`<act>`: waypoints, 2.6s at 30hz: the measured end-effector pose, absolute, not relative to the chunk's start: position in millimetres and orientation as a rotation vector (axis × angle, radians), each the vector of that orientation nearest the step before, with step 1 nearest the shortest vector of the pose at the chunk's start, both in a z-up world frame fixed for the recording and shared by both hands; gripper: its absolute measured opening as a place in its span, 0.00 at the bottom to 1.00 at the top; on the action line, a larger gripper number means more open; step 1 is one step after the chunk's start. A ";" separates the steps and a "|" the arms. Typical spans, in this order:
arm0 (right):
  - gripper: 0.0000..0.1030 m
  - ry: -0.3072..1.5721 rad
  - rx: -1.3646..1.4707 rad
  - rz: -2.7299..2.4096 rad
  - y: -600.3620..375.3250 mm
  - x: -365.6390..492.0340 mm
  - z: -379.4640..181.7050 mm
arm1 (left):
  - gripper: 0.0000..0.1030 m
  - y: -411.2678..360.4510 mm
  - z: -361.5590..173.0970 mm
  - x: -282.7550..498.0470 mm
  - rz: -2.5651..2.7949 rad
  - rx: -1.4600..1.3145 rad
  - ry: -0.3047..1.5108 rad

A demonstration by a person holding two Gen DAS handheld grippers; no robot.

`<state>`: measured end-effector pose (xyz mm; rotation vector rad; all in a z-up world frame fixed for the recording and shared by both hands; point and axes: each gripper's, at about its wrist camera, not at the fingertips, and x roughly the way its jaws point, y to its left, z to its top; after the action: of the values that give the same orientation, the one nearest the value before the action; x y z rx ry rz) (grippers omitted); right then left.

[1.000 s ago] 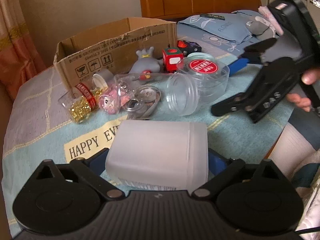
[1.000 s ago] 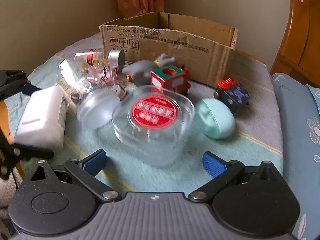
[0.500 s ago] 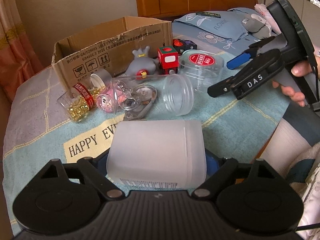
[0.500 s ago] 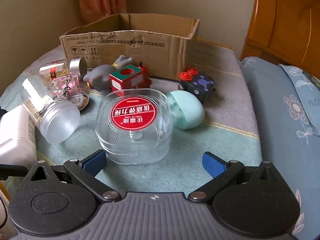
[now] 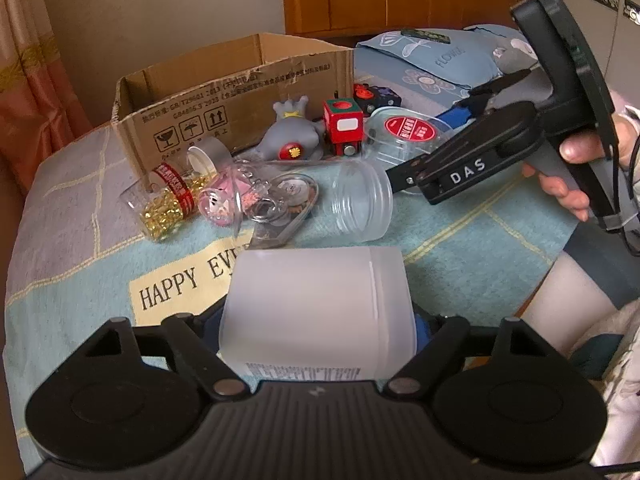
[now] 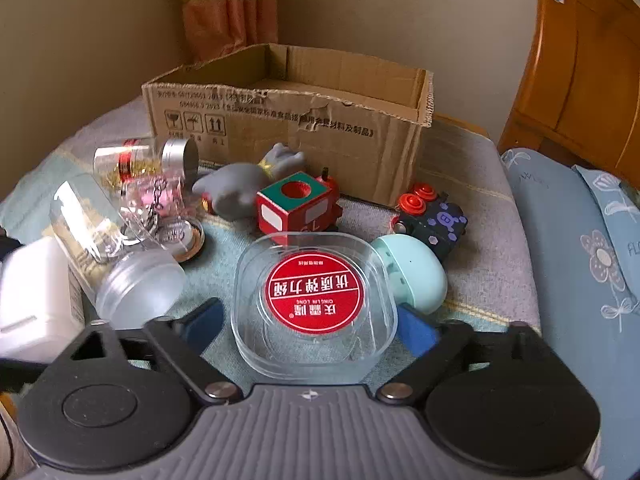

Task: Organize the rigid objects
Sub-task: 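Grasp the clear round container with the right gripper while the left gripper lifts the white box, then lower both held items into the cardboard box and open both grippers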

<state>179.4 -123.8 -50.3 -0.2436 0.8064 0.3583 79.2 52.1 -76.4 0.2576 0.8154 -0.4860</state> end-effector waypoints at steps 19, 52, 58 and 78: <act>0.76 0.834 -0.224 0.487 -146.6 158.6 -6.6 | 0.80 63.5 -21.6 68.5 -0.423 0.224 0.811; 0.76 0.805 -0.188 0.471 -116.6 365.8 68.3 | 0.80 45.6 17.8 347.9 -0.221 0.231 0.791; 0.89 0.800 -0.109 0.421 -118.0 404.6 56.0 | 0.80 45.7 1.6 370.7 -0.214 0.231 0.812; 1.00 0.758 -0.047 0.436 -143.3 332.1 69.0 | 0.93 56.4 24.3 340.3 -0.146 0.191 0.746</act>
<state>332.1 -143.3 69.0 -0.0465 0.7578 0.4362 340.3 56.4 24.3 0.1914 0.7462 -0.1459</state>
